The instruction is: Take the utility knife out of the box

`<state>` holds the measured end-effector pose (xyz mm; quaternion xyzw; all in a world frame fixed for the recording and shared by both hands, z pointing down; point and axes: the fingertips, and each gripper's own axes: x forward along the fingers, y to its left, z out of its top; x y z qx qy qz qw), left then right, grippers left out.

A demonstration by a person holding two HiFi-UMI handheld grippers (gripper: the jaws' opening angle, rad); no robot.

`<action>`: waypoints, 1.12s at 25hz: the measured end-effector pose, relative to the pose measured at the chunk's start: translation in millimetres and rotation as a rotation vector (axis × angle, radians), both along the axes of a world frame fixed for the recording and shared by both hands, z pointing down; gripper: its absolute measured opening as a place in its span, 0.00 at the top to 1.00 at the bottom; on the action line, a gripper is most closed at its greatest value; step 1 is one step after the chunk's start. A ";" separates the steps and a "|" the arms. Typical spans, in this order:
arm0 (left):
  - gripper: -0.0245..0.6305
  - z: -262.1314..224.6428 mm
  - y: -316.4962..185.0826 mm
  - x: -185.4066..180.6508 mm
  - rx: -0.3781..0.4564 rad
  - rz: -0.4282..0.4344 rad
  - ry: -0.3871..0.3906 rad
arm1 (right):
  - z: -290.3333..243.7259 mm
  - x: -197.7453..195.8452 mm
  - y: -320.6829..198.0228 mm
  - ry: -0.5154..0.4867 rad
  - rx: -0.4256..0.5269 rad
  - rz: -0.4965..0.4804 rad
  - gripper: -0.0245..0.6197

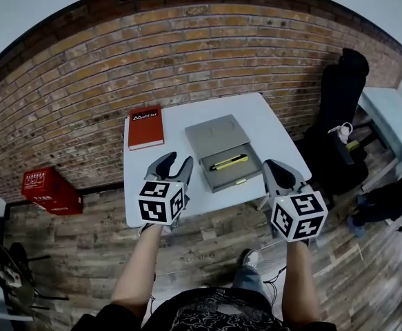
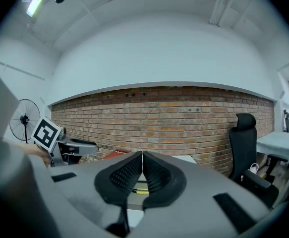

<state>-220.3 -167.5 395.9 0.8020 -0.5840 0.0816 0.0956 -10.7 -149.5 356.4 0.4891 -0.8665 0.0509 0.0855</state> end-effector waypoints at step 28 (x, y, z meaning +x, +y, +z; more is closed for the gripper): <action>0.70 11.6 -140.7 69.4 -0.095 -0.210 -0.109 | 12.6 51.0 -208.4 -0.071 -0.048 -0.279 0.93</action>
